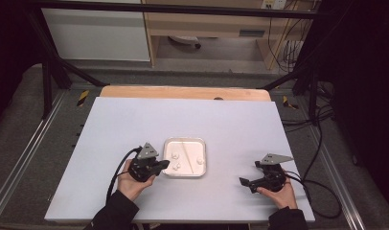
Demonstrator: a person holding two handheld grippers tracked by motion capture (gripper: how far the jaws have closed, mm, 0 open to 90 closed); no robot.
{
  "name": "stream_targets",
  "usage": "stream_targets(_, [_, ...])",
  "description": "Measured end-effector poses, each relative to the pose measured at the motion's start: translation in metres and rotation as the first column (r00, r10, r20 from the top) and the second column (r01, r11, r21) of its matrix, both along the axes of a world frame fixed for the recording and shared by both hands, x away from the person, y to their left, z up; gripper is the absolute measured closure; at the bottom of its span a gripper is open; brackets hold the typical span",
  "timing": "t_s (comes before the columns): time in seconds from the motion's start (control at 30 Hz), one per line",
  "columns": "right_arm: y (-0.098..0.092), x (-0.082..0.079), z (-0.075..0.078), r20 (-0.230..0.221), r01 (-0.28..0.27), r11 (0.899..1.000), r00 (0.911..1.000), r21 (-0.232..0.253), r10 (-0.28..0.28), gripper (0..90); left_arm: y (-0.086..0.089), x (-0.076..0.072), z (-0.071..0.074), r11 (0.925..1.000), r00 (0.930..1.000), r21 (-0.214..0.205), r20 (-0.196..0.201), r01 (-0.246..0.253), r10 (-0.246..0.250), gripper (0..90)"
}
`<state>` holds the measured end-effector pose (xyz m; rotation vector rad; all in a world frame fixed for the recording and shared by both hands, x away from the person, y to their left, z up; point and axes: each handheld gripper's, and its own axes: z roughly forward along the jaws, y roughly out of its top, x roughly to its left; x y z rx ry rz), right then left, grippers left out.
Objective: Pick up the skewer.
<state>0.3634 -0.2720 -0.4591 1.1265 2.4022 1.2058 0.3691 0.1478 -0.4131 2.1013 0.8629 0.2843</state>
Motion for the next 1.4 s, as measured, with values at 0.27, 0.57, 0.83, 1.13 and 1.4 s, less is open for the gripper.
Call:
stream_targets(0.27, [0.000,0.000,0.000,-0.004,-0.001,1.000,1.0000,0.003,0.001,1.3,-0.025,0.009,-0.001,0.9997,0.9996,-0.009,-0.013,0.024,-0.024,89.8])
stream_targets(0.57, [0.000,0.001,-0.001,-0.006,-0.006,1.000,1.0000,0.001,0.006,1.4,-0.062,0.020,-0.012,0.9976,0.9980,0.041,-0.032,0.056,-0.055,89.8])
stream_targets(0.83, [0.001,0.000,0.000,-0.006,-0.005,1.000,1.0000,0.002,0.005,1.4,-0.080,0.024,-0.024,0.9936,0.9955,0.077,-0.052,0.083,-0.079,89.9])
stream_targets(1.13, [0.001,0.000,-0.001,-0.005,-0.007,1.000,1.0000,-0.001,0.007,1.5,-0.087,0.025,-0.031,0.9879,0.9923,0.114,-0.077,0.105,-0.097,89.8])
stream_targets(1.4, [0.000,0.001,-0.001,-0.004,-0.008,1.000,1.0000,-0.003,0.008,1.5,-0.079,0.021,-0.028,0.9822,0.9910,0.148,-0.084,0.115,-0.104,89.8])
